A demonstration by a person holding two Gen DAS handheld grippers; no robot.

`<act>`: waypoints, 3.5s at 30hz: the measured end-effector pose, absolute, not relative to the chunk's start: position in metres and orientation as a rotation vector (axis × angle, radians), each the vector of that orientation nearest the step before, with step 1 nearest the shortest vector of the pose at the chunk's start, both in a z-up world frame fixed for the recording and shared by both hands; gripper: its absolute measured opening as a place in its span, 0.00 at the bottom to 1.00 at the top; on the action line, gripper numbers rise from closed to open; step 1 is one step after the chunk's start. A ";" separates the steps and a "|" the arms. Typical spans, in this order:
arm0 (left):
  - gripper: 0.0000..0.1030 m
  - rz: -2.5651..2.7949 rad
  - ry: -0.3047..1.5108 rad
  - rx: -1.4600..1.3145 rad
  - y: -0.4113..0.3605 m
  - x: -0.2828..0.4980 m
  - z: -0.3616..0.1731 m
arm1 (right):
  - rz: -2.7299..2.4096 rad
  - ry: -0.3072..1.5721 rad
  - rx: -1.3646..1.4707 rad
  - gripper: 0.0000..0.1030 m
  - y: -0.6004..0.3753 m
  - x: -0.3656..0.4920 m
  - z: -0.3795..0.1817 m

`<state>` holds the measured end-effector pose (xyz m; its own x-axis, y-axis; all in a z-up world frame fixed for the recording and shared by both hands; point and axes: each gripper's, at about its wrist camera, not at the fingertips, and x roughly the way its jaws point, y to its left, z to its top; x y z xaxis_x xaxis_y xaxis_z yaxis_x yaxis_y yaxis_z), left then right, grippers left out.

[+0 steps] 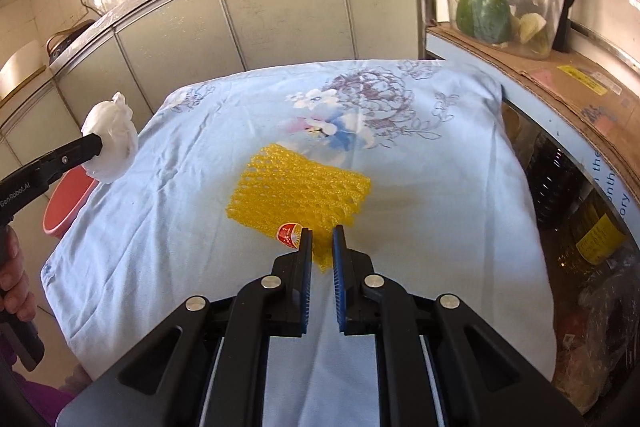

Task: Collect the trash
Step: 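Carry the white plastic bag and yellow foam net over the pink bucket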

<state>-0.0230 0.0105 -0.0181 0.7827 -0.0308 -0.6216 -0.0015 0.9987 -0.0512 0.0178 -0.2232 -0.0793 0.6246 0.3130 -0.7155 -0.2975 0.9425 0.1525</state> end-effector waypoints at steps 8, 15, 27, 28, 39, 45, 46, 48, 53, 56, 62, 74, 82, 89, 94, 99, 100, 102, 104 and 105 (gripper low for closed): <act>0.24 0.034 0.680 -0.088 0.030 -0.035 -0.026 | 0.433 0.808 -0.038 0.10 -0.187 0.012 -0.070; 0.24 0.095 0.686 -0.137 0.053 -0.045 -0.032 | 0.522 0.790 -0.114 0.10 -0.141 0.008 -0.062; 0.24 0.193 0.669 -0.197 0.089 -0.064 -0.035 | 0.617 0.748 -0.181 0.10 -0.083 0.007 -0.046; 0.24 0.200 0.667 -0.200 0.091 -0.066 -0.035 | 0.621 0.744 -0.184 0.10 -0.079 0.007 -0.045; 0.24 0.278 0.647 -0.243 0.123 -0.080 -0.034 | 0.688 0.726 -0.222 0.10 -0.034 0.010 -0.037; 0.24 0.326 0.639 -0.269 0.143 -0.086 -0.035 | 0.726 0.728 -0.239 0.10 -0.011 0.010 -0.037; 0.24 0.332 0.638 -0.273 0.146 -0.087 -0.035 | 0.730 0.728 -0.241 0.10 -0.008 0.010 -0.037; 0.24 0.342 0.639 -0.283 0.152 -0.090 -0.036 | 0.737 0.727 -0.245 0.10 -0.004 0.010 -0.036; 0.24 0.360 0.631 -0.306 0.164 -0.096 -0.037 | 0.744 0.734 -0.245 0.10 0.003 0.011 -0.037; 0.24 0.367 0.623 -0.320 0.171 -0.100 -0.037 | 0.745 0.742 -0.246 0.10 0.005 0.012 -0.039; 0.24 0.397 0.614 -0.347 0.184 -0.106 -0.039 | 0.760 0.748 -0.252 0.10 0.014 0.014 -0.041; 0.24 0.448 0.609 -0.365 0.205 -0.111 -0.041 | 0.822 0.741 -0.270 0.10 0.045 0.013 -0.039; 0.24 0.479 0.611 -0.375 0.217 -0.117 -0.045 | 0.874 0.736 -0.306 0.10 0.073 0.005 -0.042; 0.24 0.500 0.616 -0.383 0.227 -0.120 -0.050 | 0.908 0.746 -0.335 0.10 0.097 0.003 -0.046; 0.24 0.516 0.618 -0.387 0.234 -0.120 -0.052 | 0.923 0.750 -0.351 0.10 0.110 0.001 -0.049; 0.24 0.529 0.624 -0.390 0.239 -0.120 -0.056 | 0.928 0.751 -0.373 0.10 0.122 -0.001 -0.051; 0.24 0.531 0.628 -0.390 0.240 -0.120 -0.057 | 0.929 0.753 -0.375 0.10 0.123 -0.001 -0.052; 0.24 0.536 0.633 -0.391 0.243 -0.118 -0.059 | 0.930 0.759 -0.380 0.10 0.127 0.000 -0.054; 0.24 0.542 0.639 -0.391 0.245 -0.116 -0.062 | 0.933 0.766 -0.384 0.10 0.132 0.001 -0.055; 0.24 0.544 0.643 -0.392 0.246 -0.115 -0.063 | 0.933 0.768 -0.390 0.10 0.135 0.001 -0.056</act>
<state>-0.1149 0.2458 -0.0633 0.6701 0.3519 -0.6535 -0.5861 0.7911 -0.1750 0.0012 0.1349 -0.0558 0.3626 0.5707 -0.7367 -0.8325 0.5537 0.0192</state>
